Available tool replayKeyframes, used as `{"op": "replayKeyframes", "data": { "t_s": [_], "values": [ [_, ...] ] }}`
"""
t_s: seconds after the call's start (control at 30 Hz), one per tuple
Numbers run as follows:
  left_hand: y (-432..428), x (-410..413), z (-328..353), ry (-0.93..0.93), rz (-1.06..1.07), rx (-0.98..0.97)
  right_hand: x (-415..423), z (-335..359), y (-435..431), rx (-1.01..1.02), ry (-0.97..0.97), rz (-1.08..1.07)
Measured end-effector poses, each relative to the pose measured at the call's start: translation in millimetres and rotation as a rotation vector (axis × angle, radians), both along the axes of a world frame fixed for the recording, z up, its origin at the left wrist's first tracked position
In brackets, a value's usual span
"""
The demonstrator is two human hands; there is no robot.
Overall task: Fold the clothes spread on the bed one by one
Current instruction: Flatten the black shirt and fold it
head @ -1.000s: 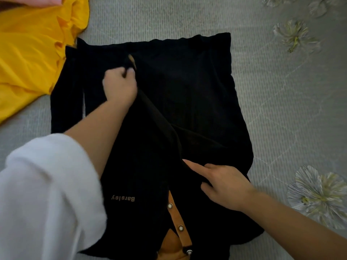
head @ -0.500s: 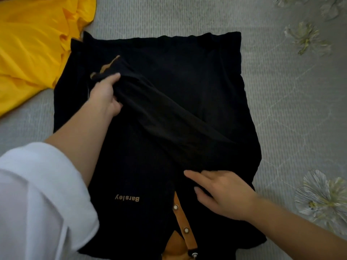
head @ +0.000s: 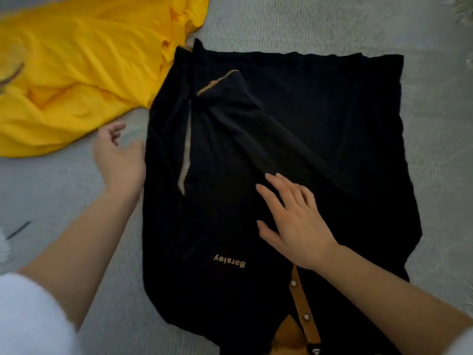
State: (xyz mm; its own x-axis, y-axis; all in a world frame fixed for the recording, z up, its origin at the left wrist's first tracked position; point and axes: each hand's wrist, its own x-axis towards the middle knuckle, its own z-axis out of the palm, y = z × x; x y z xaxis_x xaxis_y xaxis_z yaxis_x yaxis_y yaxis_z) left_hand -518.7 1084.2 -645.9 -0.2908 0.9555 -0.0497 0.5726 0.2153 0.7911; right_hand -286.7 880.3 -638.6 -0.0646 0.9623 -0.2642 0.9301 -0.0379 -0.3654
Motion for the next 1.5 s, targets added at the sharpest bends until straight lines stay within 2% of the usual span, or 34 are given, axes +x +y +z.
{"op": "replayKeyframes", "data": {
  "t_s": [0.07, 0.17, 0.3, 0.4, 0.47, 0.53, 0.6, 0.7, 0.77, 0.83, 0.87, 0.9, 1.0, 1.03, 1.07, 1.17, 1.23, 1.3, 1.33, 1.4, 1.5],
  "values": [
    [-6, -25, -9, -0.035, 0.078, -0.136, -20, -5, 15, -0.037, -0.004, 0.043],
    [-8, -29, -17, -0.243, 0.045, -0.331, -39, -18, 29, -0.109, -0.076, 0.048],
    [-8, -13, -14, -0.116, -0.188, -0.447, -42, -33, 24, -0.163, -0.216, 0.069],
    [-10, -13, 0, -0.196, -0.158, -0.467, -41, -36, 24, -0.197, -0.227, 0.074],
    [-9, -29, 12, -0.346, 0.084, -0.437, -41, -35, 26, -0.212, -0.226, 0.069],
    [-13, -56, 27, -0.681, 0.296, -0.451, -41, -34, 26, -0.22, -0.24, 0.071],
    [-23, -82, 38, -1.0, 0.31, -0.47, -42, -34, 26, -0.218, -0.25, 0.072],
    [-37, -103, 48, -1.176, 0.303, -0.462, -43, -34, 26, -0.216, -0.262, 0.069],
    [-40, -103, 54, -1.233, 0.348, -0.367, -43, -34, 26, -0.212, -0.27, 0.073],
    [-41, -93, 61, -1.159, 0.404, -0.252, -42, -33, 26, -0.214, -0.263, 0.075],
    [-41, -86, 64, -1.053, 0.416, -0.184, -42, -33, 27, -0.216, -0.259, 0.074],
    [-41, -79, 66, -0.865, 0.402, -0.105, -42, -34, 27, -0.219, -0.252, 0.072],
    [-44, -50, 77, -0.052, 0.161, 0.159, -40, -36, 27, -0.221, -0.214, 0.07],
    [-46, -39, 81, 0.131, 0.036, 0.231, -40, -36, 26, -0.223, -0.198, 0.07],
    [-49, -24, 83, 0.228, -0.105, 0.285, -40, -37, 27, -0.218, -0.176, 0.076],
    [-75, 30, 84, 0.346, -0.62, 0.308, -36, -28, 33, -0.166, -0.055, 0.065],
    [-103, 55, 71, 0.4, -1.028, 0.107, -27, -17, 34, -0.048, 0.106, -0.07],
    [-131, 56, 49, 0.435, -1.307, -0.179, -11, -10, 25, 0.144, 0.16, -0.285],
    [-142, 49, 40, 0.435, -1.353, -0.268, -4, -7, 19, 0.178, 0.178, -0.424],
    [-160, 27, 25, 0.456, -1.284, -0.269, 6, -2, 8, 0.168, 0.24, -0.655],
    [-176, 2, 17, 0.546, -1.023, -0.156, 8, -2, 14, 0.178, 0.311, -0.718]
  ]
}}
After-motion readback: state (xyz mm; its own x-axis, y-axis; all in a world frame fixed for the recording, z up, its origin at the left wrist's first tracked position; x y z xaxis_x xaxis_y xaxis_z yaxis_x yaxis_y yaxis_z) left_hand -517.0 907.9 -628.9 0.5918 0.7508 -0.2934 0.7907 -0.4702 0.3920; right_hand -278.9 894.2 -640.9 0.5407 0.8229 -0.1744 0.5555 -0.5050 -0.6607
